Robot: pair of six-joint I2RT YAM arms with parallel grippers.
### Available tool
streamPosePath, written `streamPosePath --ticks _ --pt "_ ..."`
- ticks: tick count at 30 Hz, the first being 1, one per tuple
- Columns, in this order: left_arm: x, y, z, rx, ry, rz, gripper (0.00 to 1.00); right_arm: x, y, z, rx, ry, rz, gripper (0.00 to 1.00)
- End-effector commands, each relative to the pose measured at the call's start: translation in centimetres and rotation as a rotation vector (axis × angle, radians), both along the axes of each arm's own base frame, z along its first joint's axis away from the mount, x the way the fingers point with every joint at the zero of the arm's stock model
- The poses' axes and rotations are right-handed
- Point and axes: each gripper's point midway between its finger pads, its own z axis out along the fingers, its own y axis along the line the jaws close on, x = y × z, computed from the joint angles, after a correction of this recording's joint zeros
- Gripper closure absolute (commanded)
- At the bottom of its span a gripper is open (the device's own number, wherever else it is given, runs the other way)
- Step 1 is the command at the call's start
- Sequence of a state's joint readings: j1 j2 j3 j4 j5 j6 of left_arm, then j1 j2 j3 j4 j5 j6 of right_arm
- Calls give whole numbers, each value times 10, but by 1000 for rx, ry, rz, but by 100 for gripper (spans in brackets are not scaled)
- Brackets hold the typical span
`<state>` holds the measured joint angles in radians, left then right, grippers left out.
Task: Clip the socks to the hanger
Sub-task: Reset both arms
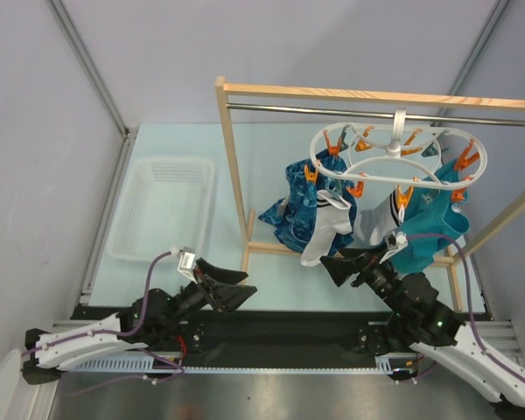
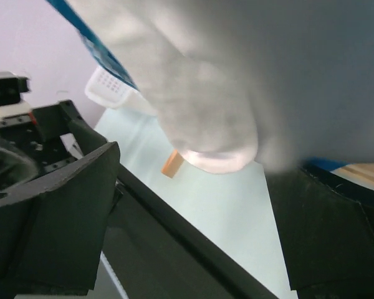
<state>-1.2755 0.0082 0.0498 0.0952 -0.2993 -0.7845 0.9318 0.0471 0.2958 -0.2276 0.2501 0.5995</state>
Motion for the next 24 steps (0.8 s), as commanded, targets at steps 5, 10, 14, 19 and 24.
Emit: streamPosePath --ticks 5,10,14,19,24 --pt "-17 -8 5 -183 -81 -108 0 22 18 -54 179 21 -56 0" --pt "-16 -13 -24 -137 -25 -113 1 28 12 -87 178 129 -142 0" --pt "-15 -13 -26 -132 -19 -107 0 30 3 -111 141 216 -211 0" --pt "-12 -13 -34 -108 9 -93 0 26 7 -117 129 242 -185 0" --pt "-12 -15 -41 -90 36 -97 0 22 11 -114 131 237 -151 0"
